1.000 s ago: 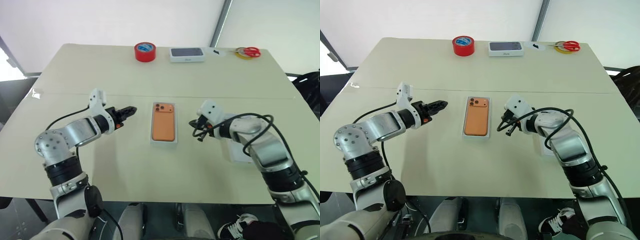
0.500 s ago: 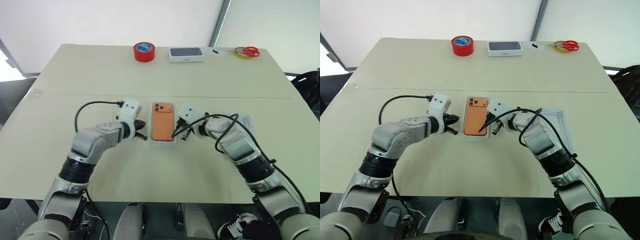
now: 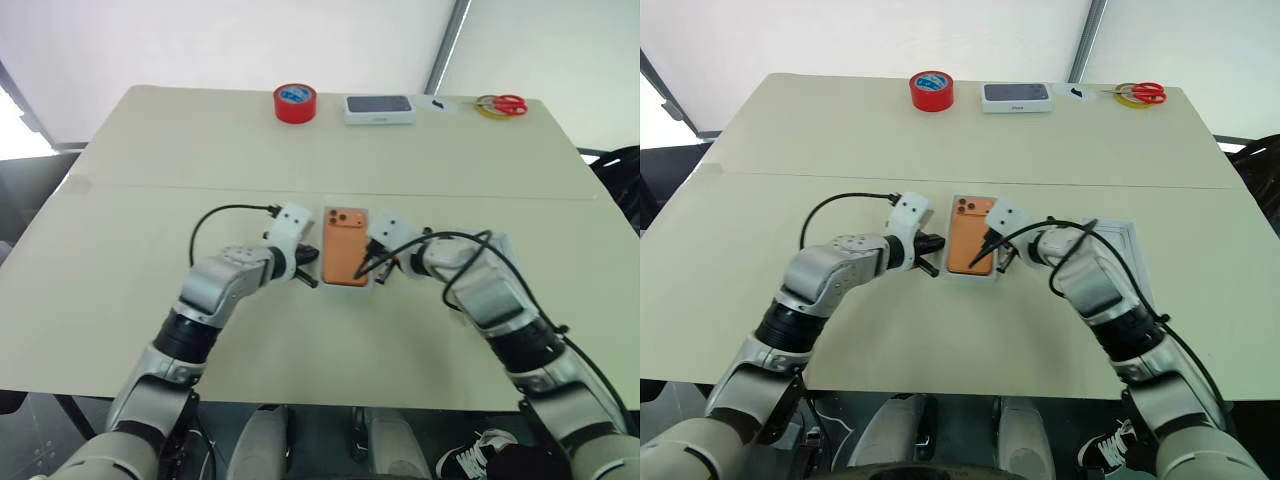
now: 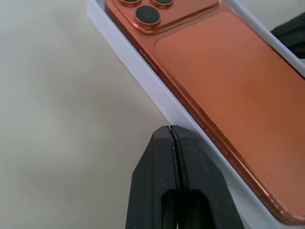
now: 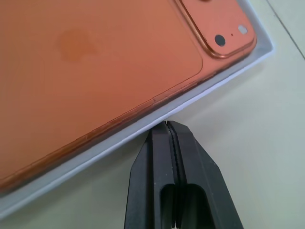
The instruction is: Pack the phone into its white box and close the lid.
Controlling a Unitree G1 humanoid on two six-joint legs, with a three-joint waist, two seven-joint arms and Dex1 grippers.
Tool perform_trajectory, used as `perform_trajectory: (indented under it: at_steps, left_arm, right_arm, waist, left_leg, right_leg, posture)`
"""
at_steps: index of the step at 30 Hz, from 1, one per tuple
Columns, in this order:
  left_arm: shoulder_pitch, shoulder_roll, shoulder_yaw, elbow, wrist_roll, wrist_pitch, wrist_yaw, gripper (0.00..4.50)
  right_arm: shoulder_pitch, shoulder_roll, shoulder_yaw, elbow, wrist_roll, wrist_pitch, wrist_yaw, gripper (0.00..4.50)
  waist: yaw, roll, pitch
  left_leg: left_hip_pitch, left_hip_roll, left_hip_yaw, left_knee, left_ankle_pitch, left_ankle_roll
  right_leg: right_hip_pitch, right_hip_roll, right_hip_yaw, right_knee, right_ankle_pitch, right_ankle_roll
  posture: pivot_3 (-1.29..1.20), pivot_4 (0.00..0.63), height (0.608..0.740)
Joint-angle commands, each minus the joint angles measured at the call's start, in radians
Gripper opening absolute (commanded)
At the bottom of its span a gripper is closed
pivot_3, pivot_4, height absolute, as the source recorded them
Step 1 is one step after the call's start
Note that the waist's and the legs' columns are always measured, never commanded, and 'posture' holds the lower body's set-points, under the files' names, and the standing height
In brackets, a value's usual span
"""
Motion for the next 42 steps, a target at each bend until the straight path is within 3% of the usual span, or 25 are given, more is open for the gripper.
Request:
perform_trajectory:
  at_steps: [1,11,17,22,25,29,31,36,42]
  left_arm:
    - [-0.049,-0.120,-0.085,-0.007,-0.026,0.002,-0.081,0.05]
    - [-0.058,-0.238,-0.145,0.030,0.013,0.035,-0.151,0.05]
    - [-0.045,-0.232,-0.125,0.026,0.027,0.044,-0.165,0.05]
    - [-0.019,-0.173,-0.024,-0.044,0.016,0.080,-0.157,0.05]
    - [0.007,-0.102,0.042,-0.134,-0.014,0.111,-0.176,0.00]
    - [0.060,-0.014,0.064,-0.222,-0.010,0.067,-0.194,0.00]
    - [0.090,0.026,0.070,-0.252,-0.006,0.020,-0.212,0.00]
    - [0.214,0.153,0.010,-0.311,0.134,-0.407,-0.315,0.00]
    - [0.246,0.184,-0.016,-0.324,0.146,-0.531,-0.401,0.00]
  right_arm:
    - [0.048,-0.052,-0.042,-0.176,0.050,0.027,0.059,0.00]
    - [0.257,-0.224,-0.180,-0.349,0.089,0.104,0.107,0.00]
    - [0.283,-0.244,-0.206,-0.323,0.083,0.091,0.091,0.00]
    - [0.288,-0.302,-0.318,-0.321,0.151,0.110,0.159,0.00]
    - [0.277,-0.350,-0.419,-0.332,0.234,0.178,0.222,0.84]
    - [0.252,-0.378,-0.488,-0.319,0.301,0.243,0.232,2.78]
    - [0.228,-0.376,-0.492,-0.286,0.321,0.280,0.218,2.78]
    - [0.079,-0.291,-0.425,-0.087,0.313,0.468,0.083,2.78]
    - [0.013,-0.241,-0.388,-0.004,0.340,0.589,0.011,2.78]
  waist:
    - [0.006,0.000,0.000]
    - [0.010,0.001,0.000]
    - [0.010,0.001,0.000]
    - [0.010,0.001,0.000]
    - [0.010,0.002,0.001]
    - [0.010,0.002,0.000]
    - [0.010,0.002,0.000]
    - [0.010,0.003,0.000]
    - [0.013,0.004,0.000]
  left_leg:
    - [0.000,0.000,0.000,0.000,0.000,0.001]
    - [-0.001,0.000,0.000,0.001,-0.001,0.002]
    - [-0.001,0.001,0.000,0.002,-0.001,0.002]
    - [-0.002,0.000,0.000,0.002,-0.001,0.002]
    - [-0.003,0.001,-0.001,0.002,-0.001,0.002]
    - [-0.002,0.001,-0.001,0.002,-0.001,0.002]
    - [-0.002,0.001,-0.001,0.002,-0.001,0.002]
    - [-0.002,0.001,0.001,0.003,-0.001,0.002]
    - [-0.006,0.000,0.001,0.003,-0.001,0.002]
  right_leg:
    - [0.000,0.000,0.000,0.000,0.000,0.000]
    - [-0.001,-0.001,0.000,0.000,-0.003,0.000]
    - [-0.001,-0.001,0.000,0.000,-0.004,0.000]
    - [-0.001,-0.001,0.000,0.000,-0.003,0.001]
    - [-0.002,-0.001,0.000,0.000,-0.002,0.002]
    - [-0.002,0.000,0.000,0.001,-0.004,0.000]
    - [-0.002,0.000,0.000,0.001,-0.004,-0.001]
    - [-0.002,-0.002,0.001,0.000,-0.003,-0.004]
    - [-0.004,-0.003,0.000,-0.001,-0.002,-0.004]
  posture:
    - [0.00,0.150,0.739]
    - [0.00,0.150,0.739]
    - [0.00,0.150,0.739]
    - [0.00,0.150,0.739]
    - [0.00,0.150,0.739]
    - [0.00,0.150,0.739]
    - [0.00,0.150,0.739]
    - [0.00,0.150,0.739]
    - [0.00,0.150,0.739]
